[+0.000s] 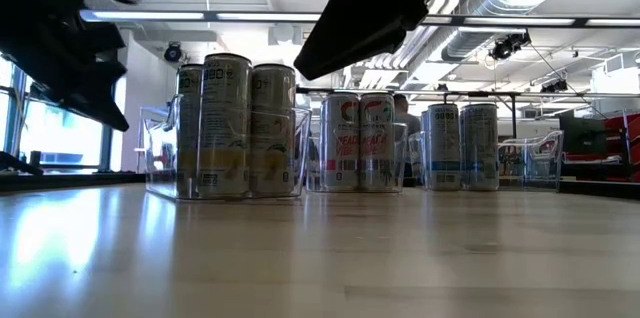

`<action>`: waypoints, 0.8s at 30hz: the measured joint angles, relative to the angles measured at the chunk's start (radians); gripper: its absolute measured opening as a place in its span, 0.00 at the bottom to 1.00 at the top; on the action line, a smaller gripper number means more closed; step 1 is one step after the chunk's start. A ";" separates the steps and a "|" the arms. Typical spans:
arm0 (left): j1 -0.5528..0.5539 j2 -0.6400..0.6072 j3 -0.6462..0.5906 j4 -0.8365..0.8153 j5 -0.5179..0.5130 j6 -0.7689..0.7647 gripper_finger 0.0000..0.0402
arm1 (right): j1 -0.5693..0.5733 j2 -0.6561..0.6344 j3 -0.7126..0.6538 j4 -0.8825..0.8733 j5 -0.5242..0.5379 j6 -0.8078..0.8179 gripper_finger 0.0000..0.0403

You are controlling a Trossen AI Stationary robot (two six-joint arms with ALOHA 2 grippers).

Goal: Sort soda cans
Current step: Adjust all the transparent bins to the top of the table

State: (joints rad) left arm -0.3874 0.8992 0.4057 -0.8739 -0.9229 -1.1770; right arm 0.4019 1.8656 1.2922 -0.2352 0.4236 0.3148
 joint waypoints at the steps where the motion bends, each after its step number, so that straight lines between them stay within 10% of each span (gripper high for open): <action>1: -0.026 0.001 0.003 -0.001 0.009 -0.014 0.00 | 0.001 0.000 0.000 0.000 0.000 0.003 0.27; 12: -0.285 0.138 -0.011 0.022 0.073 -0.313 0.00 | 0.007 0.000 0.000 -0.011 -0.013 0.026 0.27; 24: -0.193 0.314 -0.170 0.497 0.091 -0.243 0.00 | -0.004 0.003 0.000 -0.007 -0.101 -0.008 0.27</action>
State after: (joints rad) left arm -0.5809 1.2136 0.2357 -0.3766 -0.8319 -1.4203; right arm 0.3978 1.8690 1.2922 -0.2419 0.3223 0.3069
